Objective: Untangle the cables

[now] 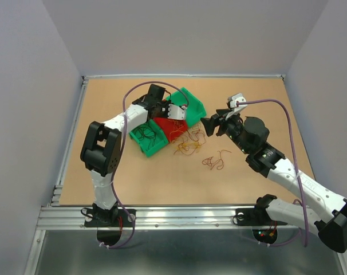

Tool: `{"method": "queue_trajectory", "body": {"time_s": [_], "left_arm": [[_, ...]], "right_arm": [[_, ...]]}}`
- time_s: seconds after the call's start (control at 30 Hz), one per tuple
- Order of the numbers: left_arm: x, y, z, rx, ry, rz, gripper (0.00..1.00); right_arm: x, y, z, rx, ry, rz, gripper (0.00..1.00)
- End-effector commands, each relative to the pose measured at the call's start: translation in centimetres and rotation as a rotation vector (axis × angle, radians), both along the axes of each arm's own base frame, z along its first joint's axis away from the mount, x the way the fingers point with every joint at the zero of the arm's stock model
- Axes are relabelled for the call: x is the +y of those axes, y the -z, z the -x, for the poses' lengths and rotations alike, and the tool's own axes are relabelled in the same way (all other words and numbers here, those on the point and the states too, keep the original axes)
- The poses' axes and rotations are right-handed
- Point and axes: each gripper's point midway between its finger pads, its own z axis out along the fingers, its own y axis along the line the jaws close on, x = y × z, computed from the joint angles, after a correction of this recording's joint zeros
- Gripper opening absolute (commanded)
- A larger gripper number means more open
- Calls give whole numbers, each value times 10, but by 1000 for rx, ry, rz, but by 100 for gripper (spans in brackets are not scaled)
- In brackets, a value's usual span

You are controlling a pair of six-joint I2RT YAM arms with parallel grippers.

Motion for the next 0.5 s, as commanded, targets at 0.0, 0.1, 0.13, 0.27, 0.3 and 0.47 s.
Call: {"method": "queue_trajectory", "body": {"time_s": [0.0, 0.1, 0.13, 0.27, 0.3, 0.47], "left_arm": [[0, -58, 0, -118, -24, 85, 29], [3, -63, 7, -125, -32, 99, 34], [2, -64, 9, -127, -33, 113, 48], [0, -77, 22, -134, -23, 172, 72], [1, -85, 28, -137, -41, 209, 72], [2, -145, 35, -258, -175, 503, 99]], "right_arm": [[-6, -45, -1, -99, 27, -71, 77], [-5, -42, -1, -92, 19, -61, 78], [-4, -42, -1, -91, 15, -56, 78], [-2, -42, -1, -88, 6, -53, 79], [-3, -41, -1, -87, 9, -51, 79], [-4, -41, 1, -91, 6, -50, 80]]}}
